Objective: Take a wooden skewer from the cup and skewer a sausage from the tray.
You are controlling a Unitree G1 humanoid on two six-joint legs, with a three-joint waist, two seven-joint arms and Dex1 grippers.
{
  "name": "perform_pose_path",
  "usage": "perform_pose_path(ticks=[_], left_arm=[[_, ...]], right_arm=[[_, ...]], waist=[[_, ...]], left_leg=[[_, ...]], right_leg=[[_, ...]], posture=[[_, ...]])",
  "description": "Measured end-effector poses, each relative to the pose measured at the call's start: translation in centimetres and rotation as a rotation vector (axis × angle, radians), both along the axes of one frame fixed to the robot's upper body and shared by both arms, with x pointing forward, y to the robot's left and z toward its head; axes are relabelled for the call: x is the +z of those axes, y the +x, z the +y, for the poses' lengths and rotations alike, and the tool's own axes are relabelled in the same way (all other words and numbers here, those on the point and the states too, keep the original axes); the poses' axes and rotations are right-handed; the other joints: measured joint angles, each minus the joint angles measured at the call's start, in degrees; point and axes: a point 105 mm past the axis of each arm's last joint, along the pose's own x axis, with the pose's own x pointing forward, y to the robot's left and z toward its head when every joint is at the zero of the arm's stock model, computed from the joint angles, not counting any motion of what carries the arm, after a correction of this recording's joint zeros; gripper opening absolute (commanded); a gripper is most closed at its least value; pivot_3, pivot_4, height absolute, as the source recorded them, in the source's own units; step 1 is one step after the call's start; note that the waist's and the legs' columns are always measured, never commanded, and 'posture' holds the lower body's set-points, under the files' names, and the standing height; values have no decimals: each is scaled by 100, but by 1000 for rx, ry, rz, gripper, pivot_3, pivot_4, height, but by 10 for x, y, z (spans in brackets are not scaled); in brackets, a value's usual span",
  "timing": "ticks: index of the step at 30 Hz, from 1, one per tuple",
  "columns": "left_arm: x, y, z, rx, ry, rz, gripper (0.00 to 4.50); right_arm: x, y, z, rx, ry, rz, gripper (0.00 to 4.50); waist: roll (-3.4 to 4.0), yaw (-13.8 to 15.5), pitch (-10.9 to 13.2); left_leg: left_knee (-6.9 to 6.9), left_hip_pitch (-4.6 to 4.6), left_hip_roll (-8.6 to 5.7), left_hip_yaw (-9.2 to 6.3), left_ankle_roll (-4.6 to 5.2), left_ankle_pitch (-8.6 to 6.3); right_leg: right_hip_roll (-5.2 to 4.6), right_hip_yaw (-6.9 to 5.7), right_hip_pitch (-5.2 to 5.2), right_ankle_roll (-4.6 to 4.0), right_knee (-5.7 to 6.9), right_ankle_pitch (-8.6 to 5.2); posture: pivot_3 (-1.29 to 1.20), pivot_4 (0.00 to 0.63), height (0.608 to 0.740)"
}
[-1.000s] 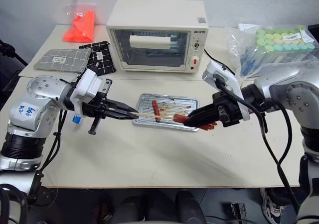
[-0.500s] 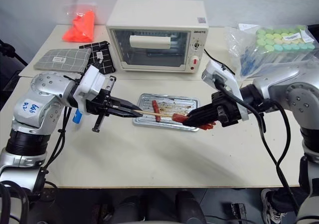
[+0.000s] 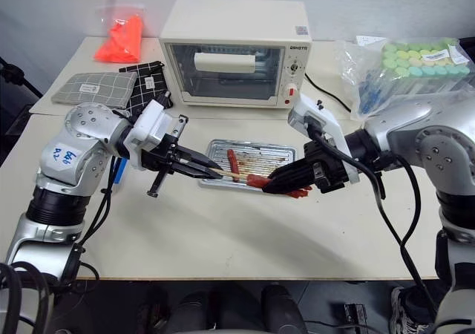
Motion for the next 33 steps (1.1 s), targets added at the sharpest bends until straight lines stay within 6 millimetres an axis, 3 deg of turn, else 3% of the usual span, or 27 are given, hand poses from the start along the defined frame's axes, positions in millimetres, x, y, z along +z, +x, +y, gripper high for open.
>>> perform_pose_path(ticks=[7, 13, 15, 17, 22, 26, 29, 33], left_arm=[[-2, 1, -2, -9, 12, -7, 0], [-3, 0, -5, -19, 5, -14, 0], [-4, 1, -2, 3, 3, -12, 0], [-7, 4, 7, 53, -1, -7, 0], [-17, 3, 36, 231, -26, 25, 0], [-14, -10, 51, 398, -113, 14, 0], [-7, -16, 67, 601, -209, -4, 0], [4, -19, 93, 906, -358, -66, 0]], right_arm=[[-3, 0, 4, -4, -13, -11, 399], [-2, -4, 10, 35, 6, -12, 1887], [-2, -4, 10, 30, 8, -18, 2234], [0, -1, 9, 13, 10, -40, 2234], [16, 17, 0, -101, 68, -125, 2234], [36, 25, -1, -149, 137, -207, 2234], [49, 29, -6, -199, 205, -245, 2663], [58, 30, -7, -226, 270, -273, 3689]], waist=[[0, 2, 0], [0, 3, 0], [0, -2, 0], [0, -24, 0], [0, -49, 0], [0, -50, 0], [0, -39, 0], [0, -30, 0]], left_leg=[[2, -2, 0, -1, 0, 0], [4, -4, 0, -1, 0, 0], [3, -3, 1, -1, 0, 0], [2, -3, 2, -2, 1, 0], [-2, -3, 4, -7, 1, 0], [-5, -4, 3, -12, 2, -3], [-7, -4, 2, -16, 3, -4], [-4, -2, -1, -20, 20, -13]], right_leg=[[-1, 0, -1, 0, 5, 0], [-1, 0, -2, 0, 7, 0], [-1, 0, -2, 0, 7, 0], [-1, 1, -3, 0, 7, 0], [-2, 1, -6, 0, 9, 0], [-8, 0, -4, 0, 7, 0], [-10, -4, -3, 0, 6, 0], [-13, -6, 7, 1, 1, 1]], posture=[[0, 150, 740], [0, 150, 740], [0, 150, 740], [0, 150, 740], [0, 150, 740], [0, 150, 740], [0, 150, 740], [0, 150, 740]])
